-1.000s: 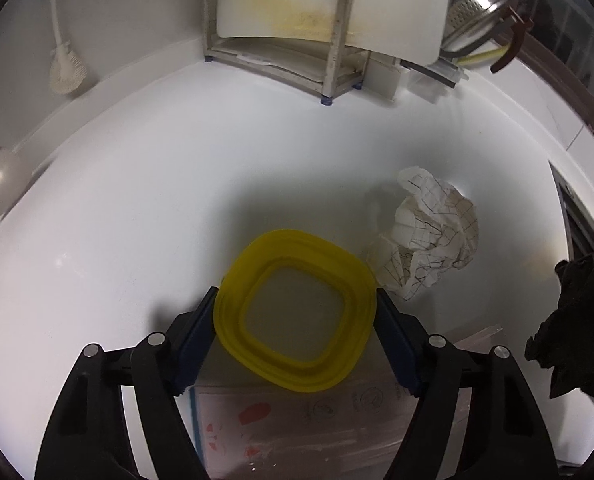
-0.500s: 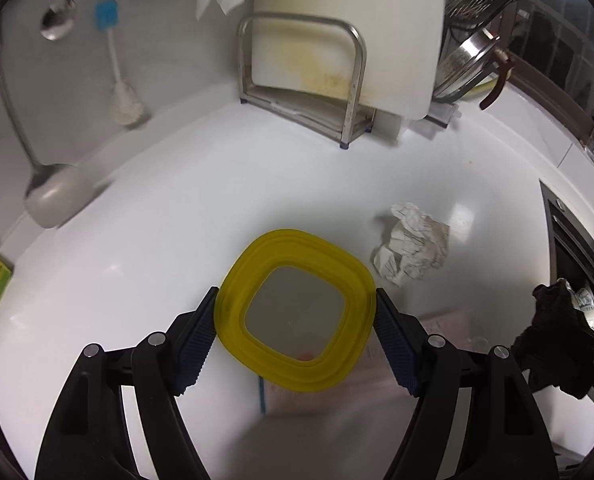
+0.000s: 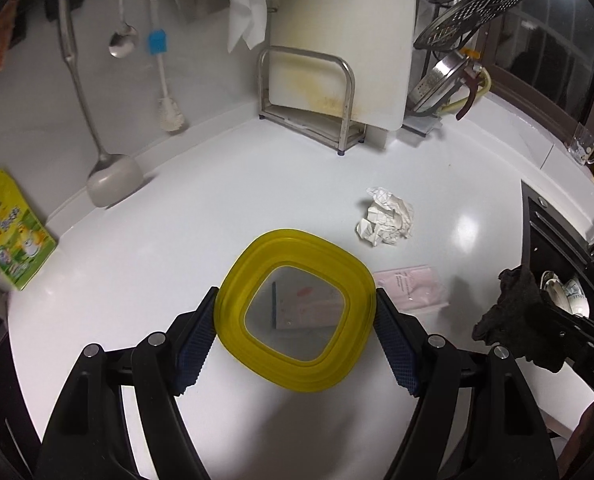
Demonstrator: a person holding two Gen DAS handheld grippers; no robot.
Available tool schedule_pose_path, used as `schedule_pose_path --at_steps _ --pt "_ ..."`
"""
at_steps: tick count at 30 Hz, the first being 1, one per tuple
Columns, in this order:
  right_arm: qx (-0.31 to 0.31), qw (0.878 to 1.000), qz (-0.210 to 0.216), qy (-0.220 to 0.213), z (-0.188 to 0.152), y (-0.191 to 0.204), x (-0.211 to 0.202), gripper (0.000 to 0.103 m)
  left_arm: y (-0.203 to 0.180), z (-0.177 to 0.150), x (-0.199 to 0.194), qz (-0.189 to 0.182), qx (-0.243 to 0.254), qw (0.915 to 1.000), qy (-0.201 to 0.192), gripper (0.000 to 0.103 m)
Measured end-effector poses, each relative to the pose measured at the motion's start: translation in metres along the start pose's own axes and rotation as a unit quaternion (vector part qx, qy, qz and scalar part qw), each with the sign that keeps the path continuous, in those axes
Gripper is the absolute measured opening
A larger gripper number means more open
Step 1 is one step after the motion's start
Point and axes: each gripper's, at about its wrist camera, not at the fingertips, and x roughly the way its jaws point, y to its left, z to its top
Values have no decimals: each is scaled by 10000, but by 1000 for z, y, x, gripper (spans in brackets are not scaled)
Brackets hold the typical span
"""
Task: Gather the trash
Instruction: 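Carry the yellow lid and grey cloth over the wastebasket with both tools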
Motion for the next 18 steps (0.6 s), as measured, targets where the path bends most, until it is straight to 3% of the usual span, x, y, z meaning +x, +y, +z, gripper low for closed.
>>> schedule_pose_path --at_steps 18 --pt "-913 9930 625 403 -10 7 -33 22 -27 -44 -69 437 -786 9959 -137 73"
